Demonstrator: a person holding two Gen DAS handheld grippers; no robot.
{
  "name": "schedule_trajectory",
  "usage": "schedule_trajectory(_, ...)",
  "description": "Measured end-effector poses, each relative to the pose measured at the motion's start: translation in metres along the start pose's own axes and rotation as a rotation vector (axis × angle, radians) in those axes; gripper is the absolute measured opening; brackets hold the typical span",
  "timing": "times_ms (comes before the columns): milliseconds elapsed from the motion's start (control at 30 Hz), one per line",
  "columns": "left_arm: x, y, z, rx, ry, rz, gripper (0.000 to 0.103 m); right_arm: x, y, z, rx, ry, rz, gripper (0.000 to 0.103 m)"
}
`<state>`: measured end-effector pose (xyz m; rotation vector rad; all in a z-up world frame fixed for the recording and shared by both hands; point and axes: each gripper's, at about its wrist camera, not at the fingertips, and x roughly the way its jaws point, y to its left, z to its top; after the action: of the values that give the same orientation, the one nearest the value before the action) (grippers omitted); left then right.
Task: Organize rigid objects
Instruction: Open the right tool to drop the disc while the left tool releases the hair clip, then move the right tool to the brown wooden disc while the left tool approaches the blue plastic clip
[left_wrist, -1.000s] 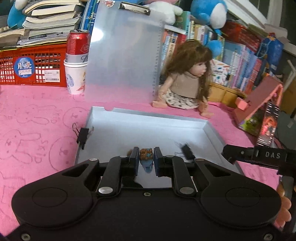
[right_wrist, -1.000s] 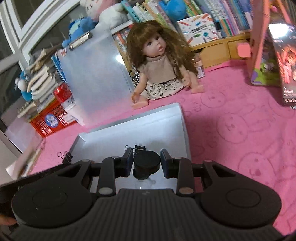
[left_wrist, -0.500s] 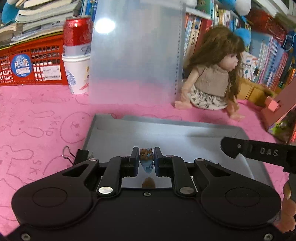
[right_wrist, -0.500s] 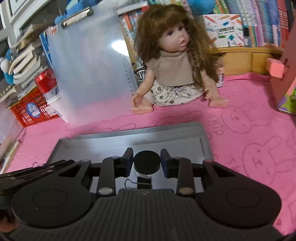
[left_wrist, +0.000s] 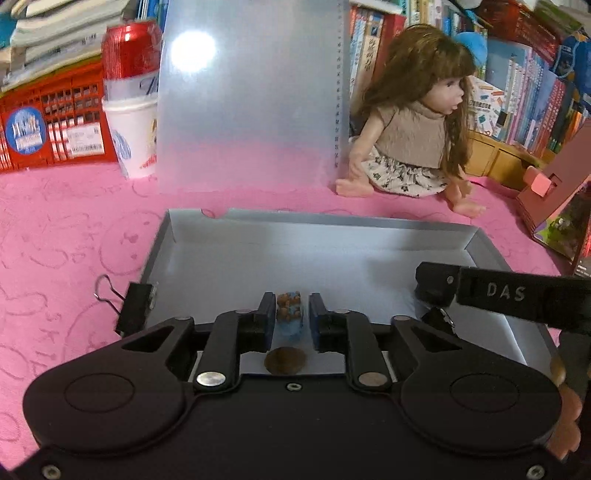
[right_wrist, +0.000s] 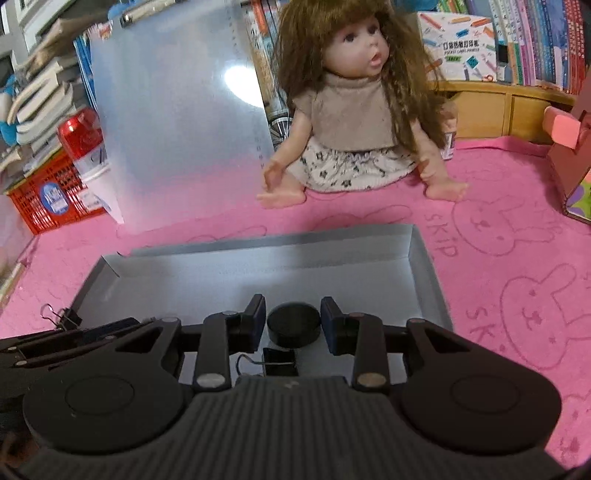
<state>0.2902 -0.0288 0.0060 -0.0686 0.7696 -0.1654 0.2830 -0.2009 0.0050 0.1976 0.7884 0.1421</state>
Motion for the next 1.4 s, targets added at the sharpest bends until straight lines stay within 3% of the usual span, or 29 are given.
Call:
schedule_trajectory(67,-0.008,-0.001,0.0,0.011,-0.017,-0.004,0.039,-0.007,-0.001,0.0,0.0,-0.02,0.012,0.064)
schedule_trajectory(100,-0.014,-0.001,0.0,0.011,-0.027,-0.008,0.042,-0.012,-0.002,0.0,0.0,-0.031,0.018,0.066)
schedule_trajectory(267,-0.036,-0.002,-0.002,0.008,-0.061,-0.018,0.053,-0.037,-0.006,-0.004,-0.027,-0.081,0.032,0.083)
schedule_trajectory(467,-0.067,-0.003,-0.013,0.025,-0.09,-0.035,0.061,-0.071,-0.012,-0.016,-0.054,-0.13,0.051,0.089)
schedule_trajectory(1000,-0.15,-0.017,-0.083,0.103,-0.174,-0.097,0.066,-0.155,-0.007,-0.087,-0.227,-0.28,0.08,0.089)
schedule_trajectory(1400,-0.186,-0.021,-0.142,0.071,-0.207,-0.143,0.067,-0.185,-0.007,-0.135,-0.268,-0.343,0.081,0.096)
